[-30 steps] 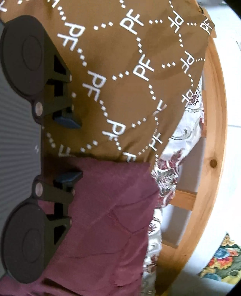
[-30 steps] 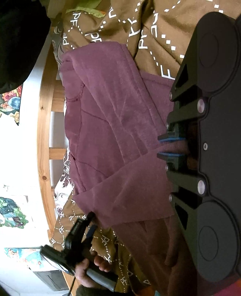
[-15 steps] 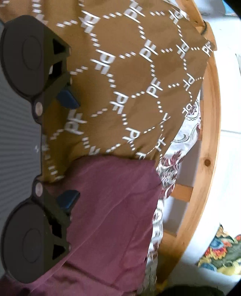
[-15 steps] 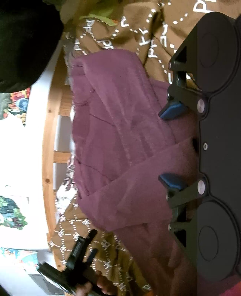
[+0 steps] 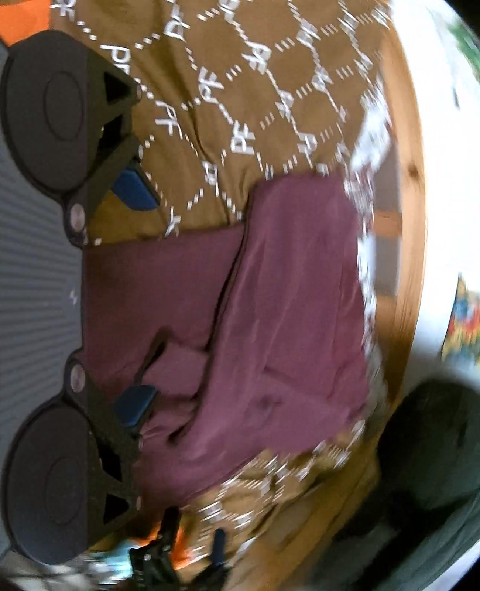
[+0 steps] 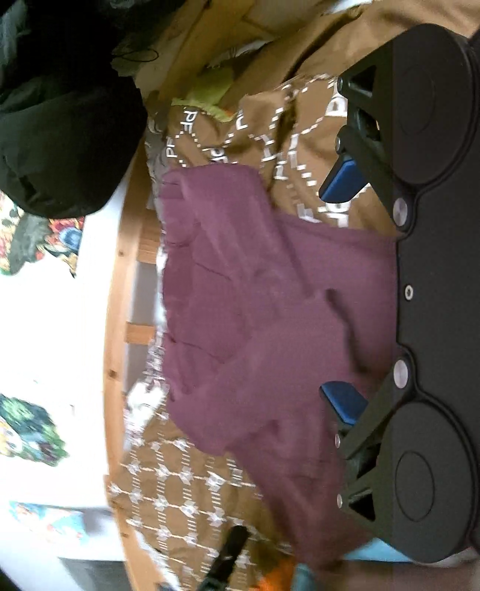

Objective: Fold small clothes

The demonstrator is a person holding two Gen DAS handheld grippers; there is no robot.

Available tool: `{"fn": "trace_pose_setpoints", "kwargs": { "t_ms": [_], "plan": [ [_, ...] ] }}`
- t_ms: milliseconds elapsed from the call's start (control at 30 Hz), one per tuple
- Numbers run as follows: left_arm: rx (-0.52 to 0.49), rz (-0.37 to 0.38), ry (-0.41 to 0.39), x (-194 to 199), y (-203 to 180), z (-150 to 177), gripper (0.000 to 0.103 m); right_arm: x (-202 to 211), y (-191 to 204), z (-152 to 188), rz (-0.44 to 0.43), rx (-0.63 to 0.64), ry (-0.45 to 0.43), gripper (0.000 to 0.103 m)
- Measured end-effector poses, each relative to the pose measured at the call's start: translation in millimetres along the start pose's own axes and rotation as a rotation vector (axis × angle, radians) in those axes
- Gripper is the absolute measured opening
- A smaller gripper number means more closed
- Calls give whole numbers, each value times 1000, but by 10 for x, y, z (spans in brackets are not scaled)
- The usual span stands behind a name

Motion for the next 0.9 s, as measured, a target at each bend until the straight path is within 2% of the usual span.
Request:
{"fn": "trace_pose_setpoints", "kwargs": {
  "t_ms": [100, 367, 533, 800, 833, 900],
  "plan": [
    [-74, 49, 6, 27, -163, 78, 102, 120, 140, 163, -20, 74, 49, 102],
    [-168, 237, 52, 44, -456, 257, 102, 297, 518, 357, -40, 275, 107, 102],
    [-177, 251, 92, -3, -468, 306, 102, 70, 735, 529, -15, 439, 223, 102],
    [-211, 305, 146, -103, -575, 368, 102, -60, 672, 483, 111, 439, 195, 102],
    [-219, 312, 152, -115, -600, 375, 102, -67, 678, 469, 128, 446, 177, 101],
    [-240, 321, 168, -147, -645, 397, 102, -79, 693, 423, 122, 459, 143, 84]
  ]
}}
Point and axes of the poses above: each gripper's, at about its wrist camera, not at the fingertips, and x roughly against the way its jaws point, y to its left, z to its underside, the point moved 7 cm from there along -x, roughly the way its jaws point, and after that the axes turned 5 degrees about y, right-handed, at the moved point
